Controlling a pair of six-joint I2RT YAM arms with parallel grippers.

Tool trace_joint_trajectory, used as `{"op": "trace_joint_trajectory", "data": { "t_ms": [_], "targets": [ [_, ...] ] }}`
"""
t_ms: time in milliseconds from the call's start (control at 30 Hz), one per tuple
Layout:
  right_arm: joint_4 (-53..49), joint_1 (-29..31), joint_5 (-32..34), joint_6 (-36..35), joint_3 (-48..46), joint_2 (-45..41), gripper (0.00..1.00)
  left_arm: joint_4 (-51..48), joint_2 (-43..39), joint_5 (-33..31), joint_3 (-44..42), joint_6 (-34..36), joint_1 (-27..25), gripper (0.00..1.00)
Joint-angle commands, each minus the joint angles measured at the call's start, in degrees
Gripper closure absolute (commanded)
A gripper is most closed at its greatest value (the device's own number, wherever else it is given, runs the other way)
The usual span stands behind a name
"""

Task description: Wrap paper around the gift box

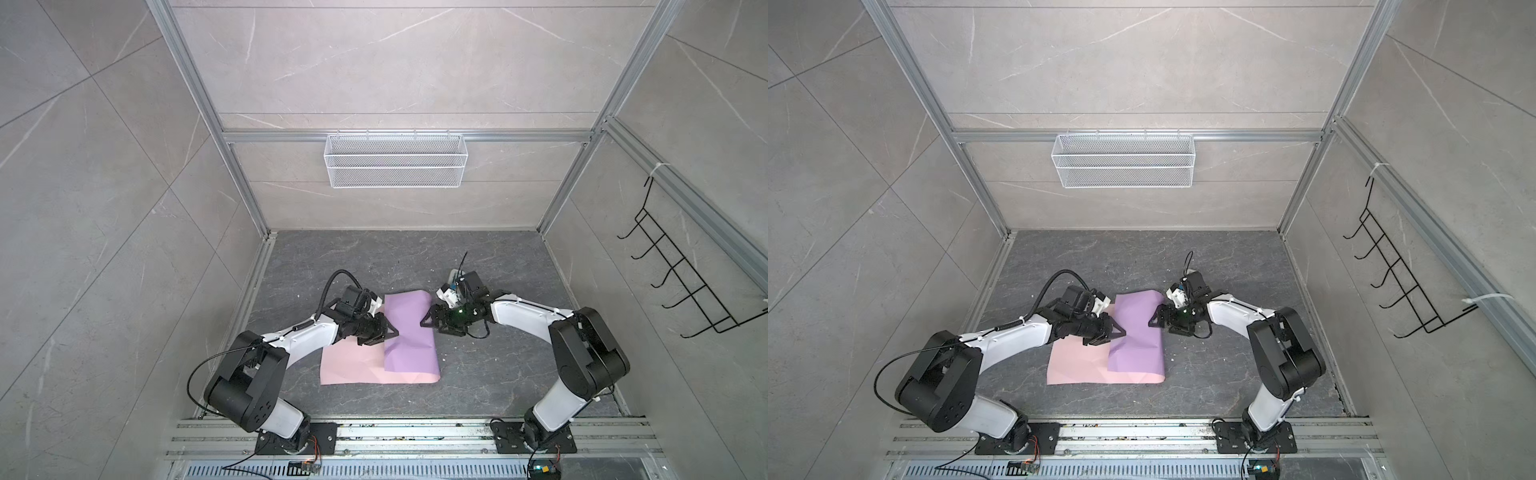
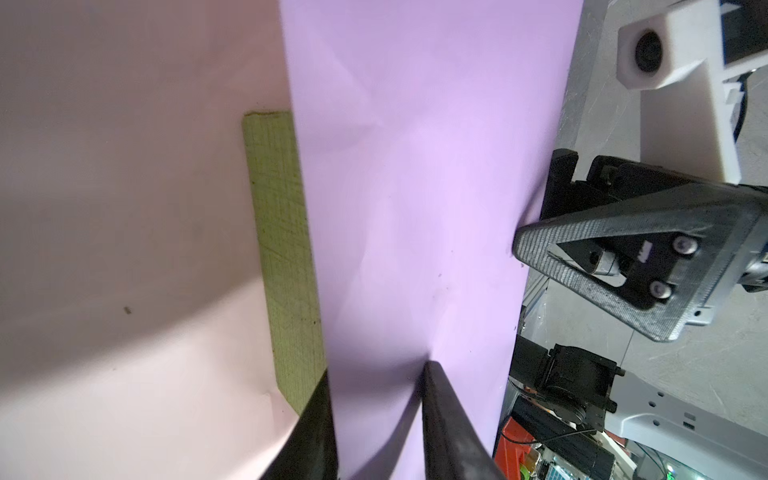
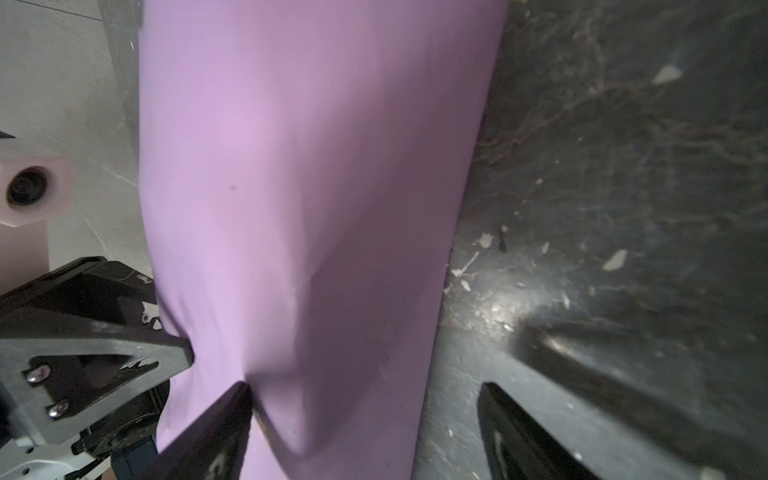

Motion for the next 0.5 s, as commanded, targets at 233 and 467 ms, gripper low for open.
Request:
{"op": "trace_joint_trajectory", "data": {
  "t_ms": [233, 467],
  "targets": [
    [-2.43, 0.11, 6.48, -1.45, -3.03, 2.17, 0.14, -3.98, 0.88, -6.29, -0.81, 1.02, 0.31, 0.74],
    [-1.63, 0.12, 9.21, -0.4, -4.8, 2.19, 0.14, -4.66, -0.77, -7.83, 0.42, 0.76, 0.33, 0.57]
  ]
}}
